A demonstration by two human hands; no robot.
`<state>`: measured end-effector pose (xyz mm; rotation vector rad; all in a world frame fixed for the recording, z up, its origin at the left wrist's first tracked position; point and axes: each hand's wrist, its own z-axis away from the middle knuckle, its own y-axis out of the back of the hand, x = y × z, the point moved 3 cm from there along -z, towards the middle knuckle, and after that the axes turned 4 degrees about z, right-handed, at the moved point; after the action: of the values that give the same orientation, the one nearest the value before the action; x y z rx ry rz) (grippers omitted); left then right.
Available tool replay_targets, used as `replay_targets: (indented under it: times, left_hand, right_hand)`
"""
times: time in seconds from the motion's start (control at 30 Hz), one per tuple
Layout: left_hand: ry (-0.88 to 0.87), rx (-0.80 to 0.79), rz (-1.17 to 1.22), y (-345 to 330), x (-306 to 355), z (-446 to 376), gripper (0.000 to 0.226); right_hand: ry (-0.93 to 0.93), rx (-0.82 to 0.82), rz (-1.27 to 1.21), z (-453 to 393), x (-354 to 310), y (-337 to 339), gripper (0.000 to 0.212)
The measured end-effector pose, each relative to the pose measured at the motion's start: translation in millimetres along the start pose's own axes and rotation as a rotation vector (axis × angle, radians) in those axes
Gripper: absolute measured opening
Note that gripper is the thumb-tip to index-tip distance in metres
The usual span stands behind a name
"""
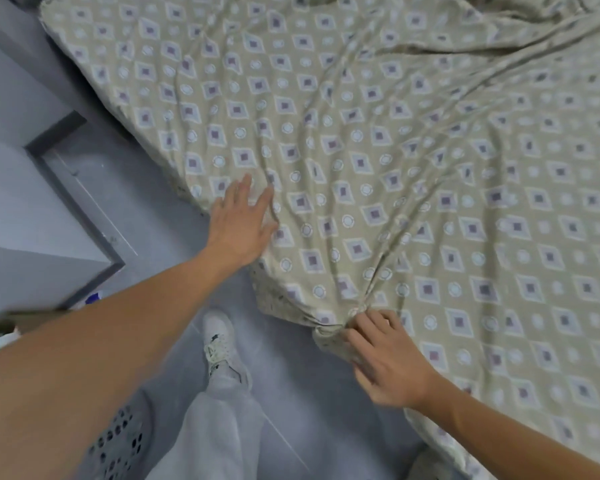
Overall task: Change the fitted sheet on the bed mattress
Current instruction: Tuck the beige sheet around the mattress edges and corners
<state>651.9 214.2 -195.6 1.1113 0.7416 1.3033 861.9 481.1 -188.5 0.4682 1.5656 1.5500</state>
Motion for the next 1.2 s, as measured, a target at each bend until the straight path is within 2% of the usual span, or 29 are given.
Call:
replay_targets:
  times: [0.07, 0.17, 0.27, 0.37, 0.5, 0.6, 0.77, 0.87, 0.93, 1.0, 1.07, 1.13, 1.2]
  left_hand:
    - [-0.068, 0.072, 0.009, -5, 33, 22, 0.066]
    - [-0.102, 0.155, 0.013, -26, 80, 58, 0.060]
    - [-0.031, 0.046, 0.063, -67, 109, 84, 0.076]
    - [0.052, 0.001, 0.045, -93, 113, 87, 0.086]
    - [0.075, -0.045, 0.023, -94, 116, 83, 0.087]
    - [0.086, -0.051, 0.018, -94, 119, 84, 0.090]
    - [0.078, -0.050, -0.007, -92, 122, 85, 0.087]
    - [0.110, 0.025, -0.009, -89, 135, 98, 0.078]
    - [0.067, 0.095, 0.031, -84, 161, 117, 0.070]
    - [-0.036, 0.129, 0.077, -85, 199, 142, 0.067]
    - [-0.125, 0.075, 0.064, -102, 233, 164, 0.069]
    - [-0.121, -0.004, 0.026, -130, 247, 178, 0.077]
    - [-0.120, -0.008, -0.015, -147, 243, 179, 0.083]
  right_hand:
    - [-0.009, -0.024, 0.014, 14, 11, -2, 0.034]
    - [-0.001, 0.010, 0.058, 32, 26, -12, 0.023]
    - [0.031, 0.056, 0.097, 40, 33, -21, 0.016]
    - [0.023, 0.097, 0.052, 56, 39, -24, 0.020]
    - [0.035, 0.037, 0.010, 128, 51, -31, 0.027]
    - [-0.021, 0.028, -0.054, 166, 59, -28, 0.018]
    - [-0.021, 0.024, -0.034, 195, 38, -37, 0.021]
    - [-0.043, 0.086, -0.018, 201, 29, -44, 0.013]
    - [-0.073, 0.135, -0.013, 204, 26, -49, 0.007]
    - [-0.091, 0.168, 0.006, 205, 24, -51, 0.013]
    - [-0.106, 0.190, 0.007, 204, 23, -50, 0.019]
    - [-0.125, 0.219, -0.034, 206, 21, -48, 0.025]
    - [-0.120, 0.235, -0.032, 213, 24, -47, 0.025]
